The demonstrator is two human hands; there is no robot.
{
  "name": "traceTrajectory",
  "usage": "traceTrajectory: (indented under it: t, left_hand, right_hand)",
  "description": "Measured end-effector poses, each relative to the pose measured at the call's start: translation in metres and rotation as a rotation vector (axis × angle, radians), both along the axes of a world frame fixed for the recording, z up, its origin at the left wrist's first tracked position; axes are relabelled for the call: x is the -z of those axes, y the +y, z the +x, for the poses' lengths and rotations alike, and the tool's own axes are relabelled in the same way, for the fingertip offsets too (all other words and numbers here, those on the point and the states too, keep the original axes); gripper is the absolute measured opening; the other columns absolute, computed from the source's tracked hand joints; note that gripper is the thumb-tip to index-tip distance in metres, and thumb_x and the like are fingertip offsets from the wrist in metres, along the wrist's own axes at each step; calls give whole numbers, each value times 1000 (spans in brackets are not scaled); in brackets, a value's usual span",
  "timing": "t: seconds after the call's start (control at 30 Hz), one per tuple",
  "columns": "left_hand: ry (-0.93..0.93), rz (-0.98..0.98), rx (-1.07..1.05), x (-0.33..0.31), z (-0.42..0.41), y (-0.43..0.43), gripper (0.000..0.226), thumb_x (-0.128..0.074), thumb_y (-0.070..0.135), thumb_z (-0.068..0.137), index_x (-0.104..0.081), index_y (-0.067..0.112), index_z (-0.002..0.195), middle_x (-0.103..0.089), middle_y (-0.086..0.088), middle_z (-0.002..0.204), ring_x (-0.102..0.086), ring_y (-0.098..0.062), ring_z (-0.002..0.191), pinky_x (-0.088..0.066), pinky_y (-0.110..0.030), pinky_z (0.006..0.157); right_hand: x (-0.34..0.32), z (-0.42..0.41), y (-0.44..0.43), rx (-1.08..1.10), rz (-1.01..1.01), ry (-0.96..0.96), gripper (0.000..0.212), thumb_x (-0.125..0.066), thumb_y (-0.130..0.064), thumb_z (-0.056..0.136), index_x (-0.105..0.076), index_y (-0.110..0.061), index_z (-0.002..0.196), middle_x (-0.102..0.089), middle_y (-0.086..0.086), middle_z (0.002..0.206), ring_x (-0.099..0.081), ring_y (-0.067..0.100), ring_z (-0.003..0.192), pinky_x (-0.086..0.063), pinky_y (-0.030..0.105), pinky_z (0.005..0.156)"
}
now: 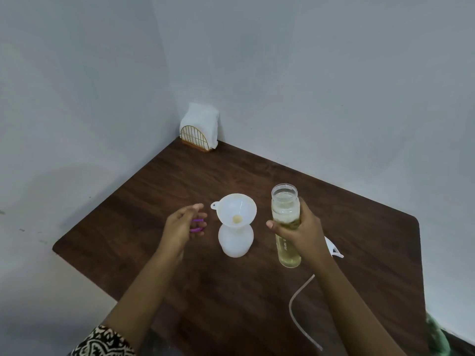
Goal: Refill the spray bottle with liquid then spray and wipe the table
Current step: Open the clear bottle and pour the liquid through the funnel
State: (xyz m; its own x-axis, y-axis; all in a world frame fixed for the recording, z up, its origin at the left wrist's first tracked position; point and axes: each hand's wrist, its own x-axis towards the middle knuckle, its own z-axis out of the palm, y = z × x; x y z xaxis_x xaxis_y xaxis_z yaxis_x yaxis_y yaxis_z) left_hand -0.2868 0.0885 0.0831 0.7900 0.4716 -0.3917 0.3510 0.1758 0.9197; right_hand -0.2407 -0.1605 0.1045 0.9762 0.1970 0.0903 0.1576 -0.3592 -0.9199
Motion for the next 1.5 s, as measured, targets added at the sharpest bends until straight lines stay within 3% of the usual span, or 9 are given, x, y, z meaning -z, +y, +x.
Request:
traceTrajectory:
  t: [0.13, 0.3, 0.43, 0.87, 1.07, 1.23, 1.5]
  left_hand:
    - [55, -8, 80, -24, 14, -8, 23, -64, 36, 88, -71, 16, 95, -72, -4, 86, -67, -18, 75, -56, -35, 68]
    - [22, -117, 96, -29, 19, -10, 13, -70, 16, 84, -71, 5, 91, -68, -8, 68, -60, -10, 51, -52, -23, 49]
    - [-3, -140, 109, -31, 16, -11, 3, -67, 5, 85, -70, 4, 86, -68, -2, 58, -62, -5, 48, -54, -18, 50]
    - [-54, -114, 172, -32, 8, -7, 9, -70, 2, 81, -72, 10, 86, -73, -2, 69, -67, -7, 61, -55, -18, 58]
    - [-45, -85, 187, -33, 7, -9, 9, -72, 3, 80, -73, 8, 88, -74, -5, 72, -69, -10, 63, -55, -18, 58]
    - [-41, -86, 185, -31, 5, -8, 8, -73, 4, 79, -74, 9, 86, -74, -6, 71, -69, -11, 63, -53, -18, 56]
    - [-30, -93, 172, -30, 4, -8, 9, -74, 5, 79, -74, 8, 88, -74, -6, 71, -69, -11, 63, -55, -20, 58]
  right_hand:
    - [2, 1, -1, -28, -100, 4, 44, -86, -28, 66, -58, -19, 99, -68, -12, 90, -62, -5, 84, -46, 7, 67]
    - [1, -1, 2, -43, -149, 16, 46, -86, -32, 66, -58, -23, 101, -69, -13, 92, -63, -4, 85, -48, 10, 69]
    - [1, -2, 4, -46, -184, 22, 47, -85, -33, 65, -58, -24, 102, -69, -13, 92, -63, -6, 84, -46, 7, 68]
    - [-11, -6, 0, -119, -486, -66, 44, -83, -34, 65, -44, -29, 86, -56, -20, 73, -55, 0, 66, -32, 14, 56]
    - [-11, -5, -3, -139, -581, -100, 45, -81, -36, 66, -45, -28, 91, -60, -11, 79, -56, 8, 66, -34, 16, 56]
    - [-9, -8, -3, -141, -618, -102, 45, -81, -36, 65, -49, -27, 95, -61, -11, 80, -57, 13, 69, -37, 26, 60]
    - [-9, -10, -1, -142, -666, -95, 46, -80, -35, 65, -53, -22, 99, -61, -10, 82, -58, 14, 71, -39, 26, 61]
